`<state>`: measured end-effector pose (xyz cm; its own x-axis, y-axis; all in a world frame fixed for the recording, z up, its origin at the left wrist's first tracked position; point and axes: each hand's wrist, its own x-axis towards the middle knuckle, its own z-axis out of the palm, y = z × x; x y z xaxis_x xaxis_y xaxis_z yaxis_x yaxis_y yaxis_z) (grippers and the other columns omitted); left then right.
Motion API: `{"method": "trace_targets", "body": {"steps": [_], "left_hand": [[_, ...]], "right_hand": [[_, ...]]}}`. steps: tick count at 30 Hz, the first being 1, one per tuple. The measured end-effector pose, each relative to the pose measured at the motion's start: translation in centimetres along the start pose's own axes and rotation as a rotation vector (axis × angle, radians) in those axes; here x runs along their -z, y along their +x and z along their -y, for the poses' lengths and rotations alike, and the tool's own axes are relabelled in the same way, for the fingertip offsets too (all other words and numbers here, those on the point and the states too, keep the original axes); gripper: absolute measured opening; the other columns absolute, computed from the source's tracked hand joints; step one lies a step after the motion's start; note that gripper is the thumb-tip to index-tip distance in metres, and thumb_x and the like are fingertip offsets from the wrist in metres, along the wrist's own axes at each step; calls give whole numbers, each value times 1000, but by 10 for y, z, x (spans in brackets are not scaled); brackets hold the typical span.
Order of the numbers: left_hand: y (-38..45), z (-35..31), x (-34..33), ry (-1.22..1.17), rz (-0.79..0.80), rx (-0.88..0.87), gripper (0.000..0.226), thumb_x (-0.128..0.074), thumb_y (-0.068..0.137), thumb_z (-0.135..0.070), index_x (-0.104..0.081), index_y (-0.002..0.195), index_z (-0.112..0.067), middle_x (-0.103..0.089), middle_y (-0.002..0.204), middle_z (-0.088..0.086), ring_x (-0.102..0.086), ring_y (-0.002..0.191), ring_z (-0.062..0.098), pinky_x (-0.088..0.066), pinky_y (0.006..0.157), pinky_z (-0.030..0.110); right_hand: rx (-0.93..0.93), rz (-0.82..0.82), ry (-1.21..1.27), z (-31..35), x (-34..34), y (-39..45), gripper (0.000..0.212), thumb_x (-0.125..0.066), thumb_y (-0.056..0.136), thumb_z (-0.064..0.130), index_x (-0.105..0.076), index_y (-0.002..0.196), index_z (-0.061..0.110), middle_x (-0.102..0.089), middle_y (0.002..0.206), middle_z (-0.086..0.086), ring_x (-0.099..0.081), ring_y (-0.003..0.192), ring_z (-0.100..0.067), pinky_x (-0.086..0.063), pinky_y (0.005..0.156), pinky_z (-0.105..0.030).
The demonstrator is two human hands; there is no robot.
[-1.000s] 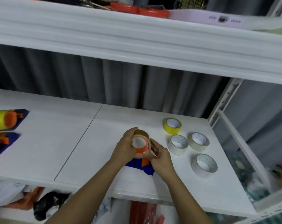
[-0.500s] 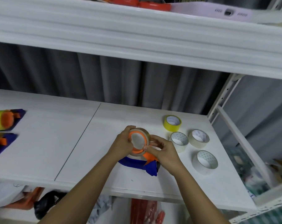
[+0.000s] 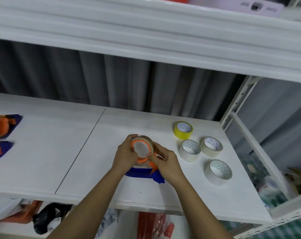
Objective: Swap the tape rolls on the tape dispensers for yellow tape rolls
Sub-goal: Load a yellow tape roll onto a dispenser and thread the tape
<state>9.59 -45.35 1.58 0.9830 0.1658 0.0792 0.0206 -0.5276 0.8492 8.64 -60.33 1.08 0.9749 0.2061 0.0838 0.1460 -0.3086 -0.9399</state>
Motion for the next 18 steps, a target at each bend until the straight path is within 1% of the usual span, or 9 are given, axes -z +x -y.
{"method": "trace_targets", "body": {"steps": [2, 4, 6, 10, 12, 14, 15, 17, 18], "left_hand": [[1, 0, 0, -1, -26, -17, 45, -57, 90, -9, -44, 133, -16, -56, 130, 7, -53, 116, 24, -43, 93, 29], [2, -2, -2, -2, -63, -38, 43, -49, 92, -4, -47, 133, -16, -56, 131, 7, -53, 117, 25, -41, 95, 29], [2, -5, -6, -8, -112, -40, 42, -44, 93, -1, -49, 132, -15, -57, 131, 7, -52, 119, 25, -40, 98, 29], [1, -5, -12, -84, -135, -51, 40, -47, 94, -6, -49, 133, -14, -55, 133, 7, -50, 122, 25, -37, 100, 27], [1, -6, -13, -116, -94, -69, 40, -47, 95, -10, -45, 135, -15, -51, 137, 6, -47, 124, 23, -34, 100, 24], [2, -7, -12, -127, 4, -83, 42, -48, 96, -16, -41, 137, -18, -47, 139, 3, -45, 126, 20, -35, 103, 26], [3, -7, -11, -136, 61, -99, 42, -50, 96, -22, -41, 136, -20, -46, 138, 2, -45, 124, 18, -38, 103, 27], [2, -5, -5, -159, 135, -109, 38, -47, 95, -38, -44, 131, -27, -46, 135, -3, -47, 118, 12, -43, 96, 23], [2, -4, -2, -167, 149, -101, 35, -43, 95, -42, -45, 128, -31, -45, 133, -5, -47, 115, 9, -42, 90, 17]], "right_hand": [[2, -16, -10, -1, -3, 1, 39, -56, 94, 19, -53, 133, 23, -67, 116, 7, -63, 104, -10, -52, 93, -30], [-8, -57, -29, -3, -7, 1, 42, -52, 96, 18, -48, 138, 22, -66, 113, 11, -63, 100, -4, -51, 89, -19], [-10, -106, -88, -3, -11, 0, 44, -48, 97, 17, -44, 140, 21, -64, 106, 11, -61, 90, -1, -48, 80, -9], [26, -154, -288, -2, -15, 4, 46, -41, 99, 20, -35, 144, 20, -68, 108, -3, -59, 83, -10, -44, 68, -10], [28, -174, -295, -2, -13, 8, 46, -42, 98, 15, -36, 144, 15, -65, 116, -4, -59, 92, -13, -38, 67, 0], [11, -210, -248, -1, -7, 13, 45, -43, 94, 6, -43, 139, 12, -61, 125, -4, -56, 106, -14, -33, 75, 6], [1, -238, -229, -1, -2, 16, 43, -44, 92, 2, -49, 134, 11, -60, 126, -5, -55, 109, -15, -35, 84, 3], [-20, -292, -182, -2, 9, 21, 38, -45, 89, -2, -59, 123, 9, -60, 124, -11, -56, 112, -20, -43, 100, -24], [-38, -299, -144, -3, 15, 23, 36, -46, 88, -4, -63, 117, 9, -61, 120, -13, -57, 110, -22, -45, 99, -35]]}}
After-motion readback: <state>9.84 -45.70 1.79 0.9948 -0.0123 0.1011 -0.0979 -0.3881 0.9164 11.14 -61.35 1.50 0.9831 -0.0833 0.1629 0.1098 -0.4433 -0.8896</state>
